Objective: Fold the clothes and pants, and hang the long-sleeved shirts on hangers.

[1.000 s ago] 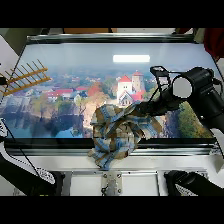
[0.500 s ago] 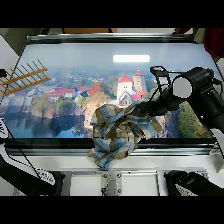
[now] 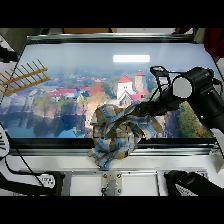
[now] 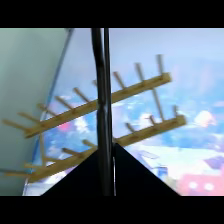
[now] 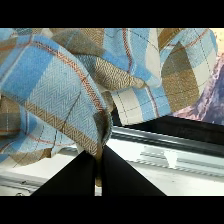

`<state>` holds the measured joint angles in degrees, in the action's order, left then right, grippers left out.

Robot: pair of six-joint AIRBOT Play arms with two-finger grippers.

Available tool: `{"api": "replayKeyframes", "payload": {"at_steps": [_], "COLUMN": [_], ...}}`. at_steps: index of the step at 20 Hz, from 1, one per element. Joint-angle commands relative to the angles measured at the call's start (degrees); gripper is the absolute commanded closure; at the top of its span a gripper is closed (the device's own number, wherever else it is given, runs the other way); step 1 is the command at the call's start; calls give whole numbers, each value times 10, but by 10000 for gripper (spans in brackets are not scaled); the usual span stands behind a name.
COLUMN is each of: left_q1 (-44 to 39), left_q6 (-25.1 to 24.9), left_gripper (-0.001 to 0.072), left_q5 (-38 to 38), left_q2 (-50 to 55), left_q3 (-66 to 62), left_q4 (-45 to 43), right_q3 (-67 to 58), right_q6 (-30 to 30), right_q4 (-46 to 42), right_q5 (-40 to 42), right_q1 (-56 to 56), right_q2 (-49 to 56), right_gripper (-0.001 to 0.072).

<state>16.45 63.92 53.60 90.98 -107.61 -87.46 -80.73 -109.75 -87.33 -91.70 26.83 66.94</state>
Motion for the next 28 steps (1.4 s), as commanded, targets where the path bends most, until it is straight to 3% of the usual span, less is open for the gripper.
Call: {"api": "replayKeyframes", "payload": {"at_steps": [1,3,5,9,11,14,16,20,21,28], "left_q1": [-40,-41,-38,-38,-35,14,57,112,116,114], "left_q6": [-302,-370,-388,-398,-472,-572,-609,-634,-654,-656], "left_gripper": [696,696,695,696,696,696,696,697,697,696], "left_q5": [125,228,298,290,293,307,362,437,428,394], "left_q2": [-97,-144,-177,-224,-242,-260,-258,-265,-275,-377], "left_q3": [93,146,193,262,292,360,390,466,493,630], "left_q4": [229,317,352,322,344,490,550,520,509,511], "right_q3": [0,0,0,0,0,0,0,0,0,0], "right_q6": [0,0,0,0,0,0,0,0,0,0], "right_q4": [0,0,0,0,0,0,0,0,0,0], "right_q5": [0,0,0,0,0,0,0,0,0,0], "right_q1": [0,0,0,0,0,0,0,0,0,0], "right_q2": [0,0,0,0,0,0,0,0,0,1], "right_gripper": [690,690,690,690,690,690,690,690,690,690]}}
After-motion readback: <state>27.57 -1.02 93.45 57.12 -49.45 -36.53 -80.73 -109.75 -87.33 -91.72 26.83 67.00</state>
